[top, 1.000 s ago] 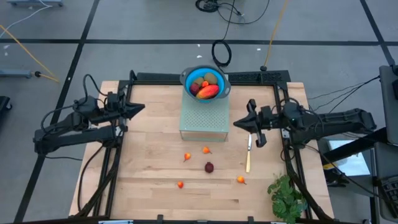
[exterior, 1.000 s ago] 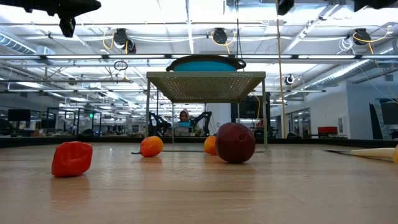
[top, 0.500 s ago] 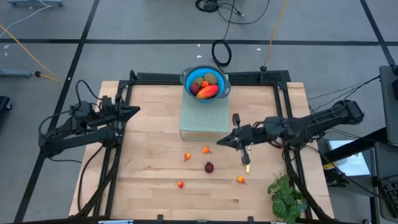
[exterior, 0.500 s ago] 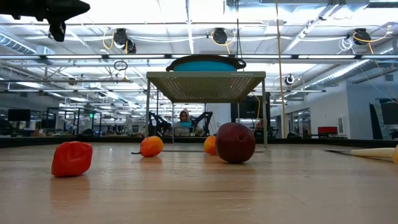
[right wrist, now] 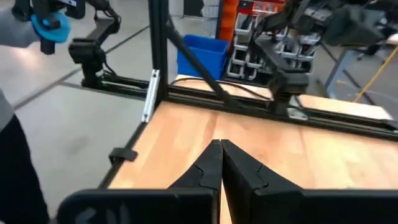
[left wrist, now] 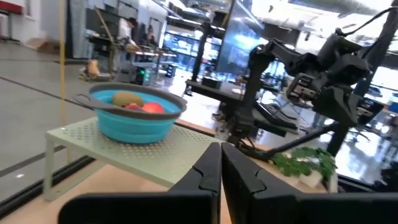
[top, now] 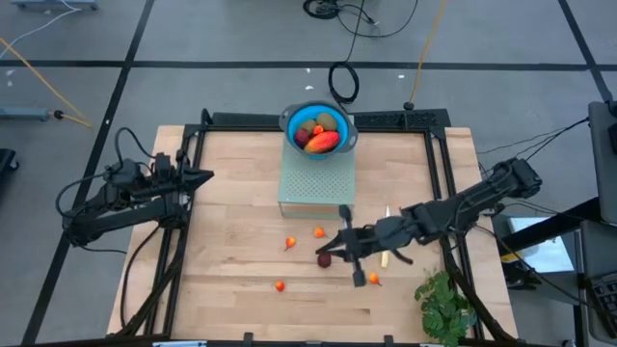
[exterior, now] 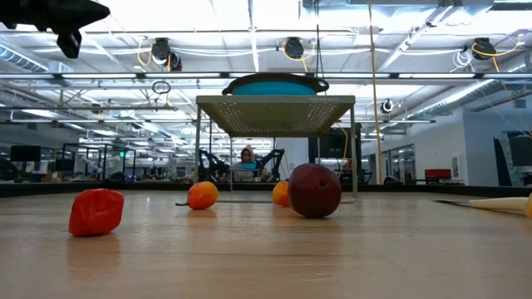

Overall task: Pick & Place Fruit
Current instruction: Put the pomegranate into the blue strainer bowl on the shelf

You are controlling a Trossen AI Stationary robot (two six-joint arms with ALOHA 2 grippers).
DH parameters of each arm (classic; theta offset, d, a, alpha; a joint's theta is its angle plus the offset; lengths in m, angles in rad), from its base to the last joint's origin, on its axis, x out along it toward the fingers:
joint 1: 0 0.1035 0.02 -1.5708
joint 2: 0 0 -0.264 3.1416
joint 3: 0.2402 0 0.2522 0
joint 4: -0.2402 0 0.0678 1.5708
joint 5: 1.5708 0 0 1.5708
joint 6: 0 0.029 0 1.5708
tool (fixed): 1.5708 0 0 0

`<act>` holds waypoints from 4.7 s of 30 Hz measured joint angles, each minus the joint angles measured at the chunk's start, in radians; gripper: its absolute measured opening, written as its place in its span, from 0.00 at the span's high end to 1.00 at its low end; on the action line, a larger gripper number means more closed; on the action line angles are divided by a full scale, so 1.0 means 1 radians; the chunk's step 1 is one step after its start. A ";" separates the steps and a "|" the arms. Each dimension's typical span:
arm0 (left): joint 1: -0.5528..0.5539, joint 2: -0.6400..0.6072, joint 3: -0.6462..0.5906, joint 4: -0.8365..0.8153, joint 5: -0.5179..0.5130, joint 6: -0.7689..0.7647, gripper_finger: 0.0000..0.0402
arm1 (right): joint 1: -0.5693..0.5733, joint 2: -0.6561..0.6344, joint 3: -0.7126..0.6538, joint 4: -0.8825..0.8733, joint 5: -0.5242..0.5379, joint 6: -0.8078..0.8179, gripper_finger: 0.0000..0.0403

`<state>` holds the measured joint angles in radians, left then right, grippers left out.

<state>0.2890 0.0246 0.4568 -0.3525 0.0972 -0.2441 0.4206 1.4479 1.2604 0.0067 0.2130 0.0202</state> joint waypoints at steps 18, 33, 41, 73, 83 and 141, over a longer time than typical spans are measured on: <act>-0.004 0.000 -0.137 0.189 0.036 -0.065 1.00 | 0.029 0.092 0.040 -0.162 -0.013 0.144 0.83; -0.039 0.002 -0.148 0.129 0.033 0.104 0.97 | -0.003 0.296 0.039 -0.160 -0.254 0.177 0.64; -0.039 0.002 -0.148 0.067 0.032 0.103 0.99 | -0.046 0.317 0.039 -0.254 -0.299 0.147 0.55; -0.039 0.001 -0.148 0.054 0.031 0.110 0.98 | -0.088 0.318 0.034 -0.326 -0.293 0.081 0.47; -0.039 0.001 -0.148 0.039 0.032 0.105 0.97 | -0.088 0.318 0.034 -0.325 -0.292 0.065 0.47; -0.039 0.001 -0.148 0.035 -0.030 0.127 0.96 | -0.127 0.317 -0.259 0.070 -0.242 0.039 0.09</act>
<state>0.2497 0.0261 0.3092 -0.3176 0.0673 -0.1169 0.2932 1.7653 1.0015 0.0770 -0.0292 0.0589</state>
